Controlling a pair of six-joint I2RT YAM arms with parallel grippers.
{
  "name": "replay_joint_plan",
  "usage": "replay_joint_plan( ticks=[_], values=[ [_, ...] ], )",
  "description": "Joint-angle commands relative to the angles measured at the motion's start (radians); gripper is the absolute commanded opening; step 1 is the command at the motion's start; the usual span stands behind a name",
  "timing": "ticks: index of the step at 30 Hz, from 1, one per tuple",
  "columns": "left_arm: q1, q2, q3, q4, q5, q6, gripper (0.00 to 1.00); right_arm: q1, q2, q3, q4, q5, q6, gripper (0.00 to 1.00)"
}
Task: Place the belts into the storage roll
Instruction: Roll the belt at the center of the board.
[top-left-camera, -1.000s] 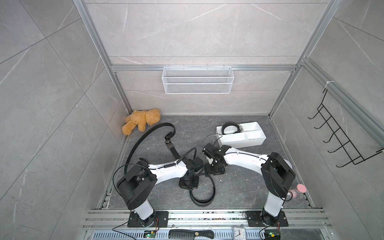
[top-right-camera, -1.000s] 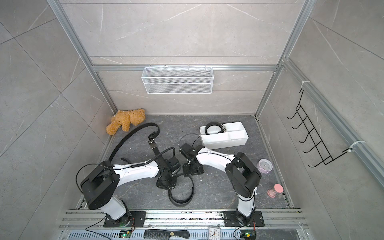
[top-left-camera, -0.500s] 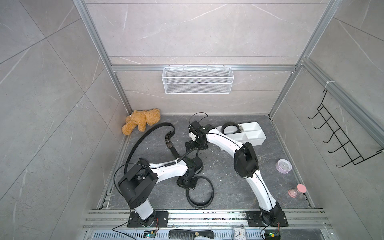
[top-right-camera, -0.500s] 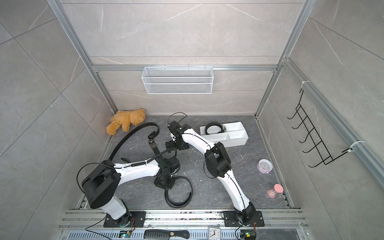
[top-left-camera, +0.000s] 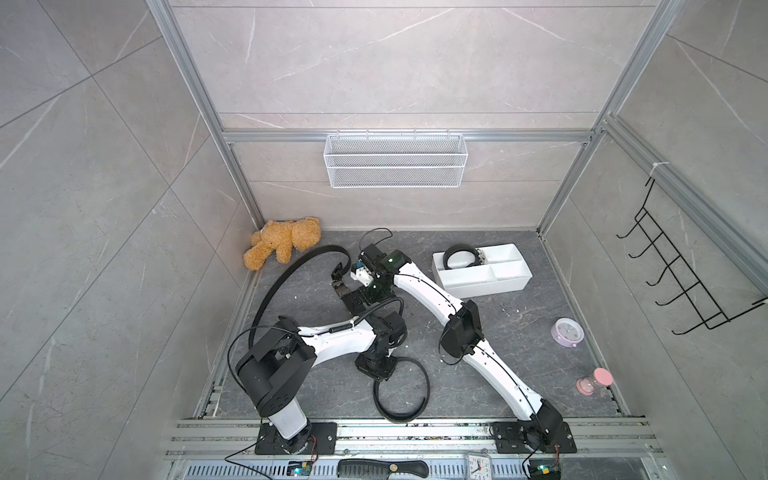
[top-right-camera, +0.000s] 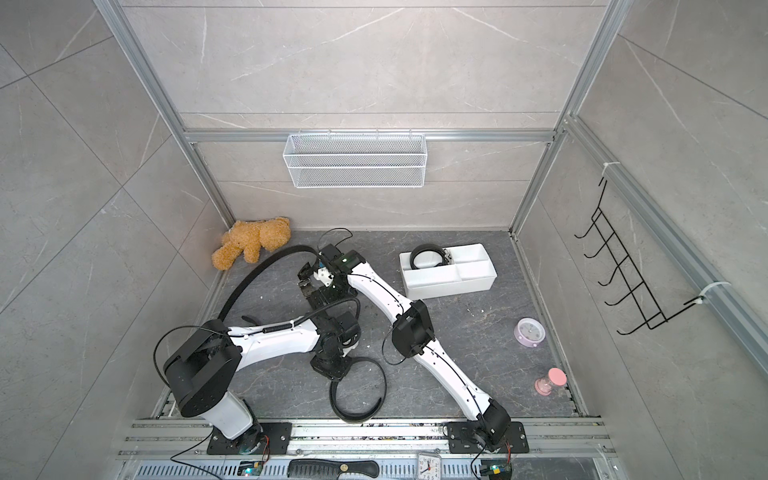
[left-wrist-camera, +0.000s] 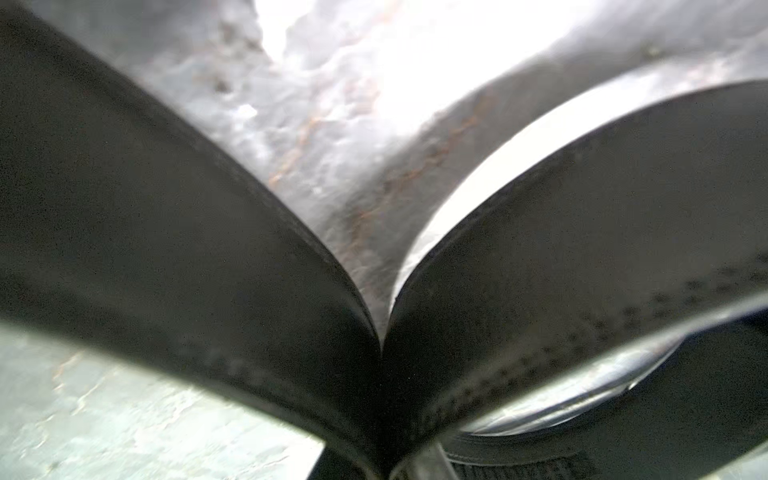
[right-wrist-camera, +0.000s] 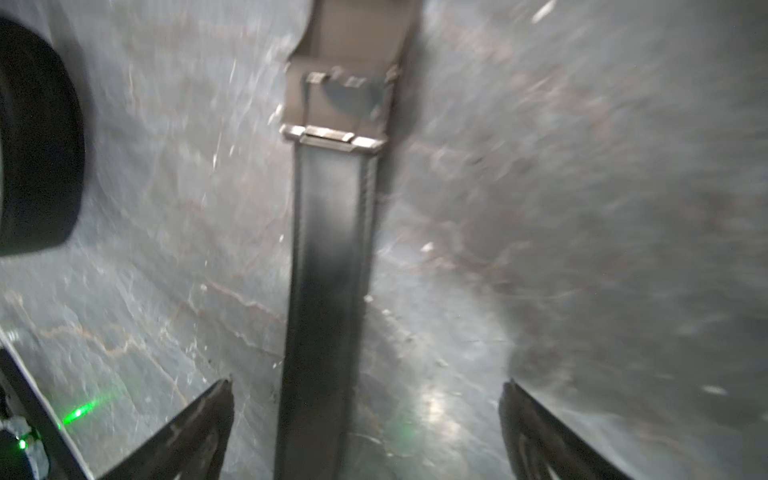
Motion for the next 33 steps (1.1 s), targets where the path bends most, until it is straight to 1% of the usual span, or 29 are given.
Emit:
replay_joint_plan(
  ticks=[1,3,4,9,11,12,14,17,22,24,28,31,33],
  values=[
    [-0.01,-0.009,-0.019,0.043,0.09,0.051,0.0,0.043,0.018,-0.006,-0.047,0.0,-0.064,1.0],
    [-0.01,-0.004,-0.026,0.053,0.099,0.057,0.0,0.066,0.025,-0.013,-0.055,0.019,-0.077,1.0],
    [-0.01,0.0,-0.028,0.054,0.098,0.058,0.0,0.077,0.025,-0.022,-0.058,0.055,-0.085,1.0],
    [-0.008,-0.005,-0.046,0.07,0.083,0.042,0.0,0.125,0.048,-0.113,-0.084,0.358,-0.116,1.0],
    [-0.003,-0.01,-0.055,0.072,0.058,0.019,0.0,0.123,0.07,-0.107,-0.11,0.423,-0.091,0.97],
    [0.005,-0.009,-0.061,0.07,0.04,0.001,0.0,0.121,0.081,-0.101,-0.122,0.475,-0.074,0.95],
    [0.043,-0.001,-0.072,0.059,0.011,-0.041,0.0,0.104,0.087,-0.079,-0.146,0.519,-0.034,0.93],
    [0.108,-0.007,-0.095,0.056,0.01,-0.082,0.0,0.051,0.063,-0.088,-0.157,0.498,0.018,0.88],
    [0.174,-0.024,-0.088,0.017,-0.04,-0.125,0.0,-0.002,0.005,-0.187,-0.161,0.498,0.016,0.83],
    [0.203,-0.028,-0.089,0.014,-0.048,-0.13,0.0,-0.019,-0.027,-0.262,-0.15,0.502,0.019,0.81],
    [0.249,-0.021,-0.086,0.005,-0.07,-0.134,0.0,-0.042,-0.116,-0.462,-0.077,0.511,0.028,0.79],
    [0.288,-0.005,-0.073,0.0,-0.105,-0.134,0.0,-0.059,-0.184,-0.586,-0.037,0.511,0.039,0.75],
    [0.303,0.015,-0.054,-0.008,-0.15,-0.134,0.0,-0.066,-0.233,-0.676,-0.011,0.517,0.049,0.73]
  ],
)
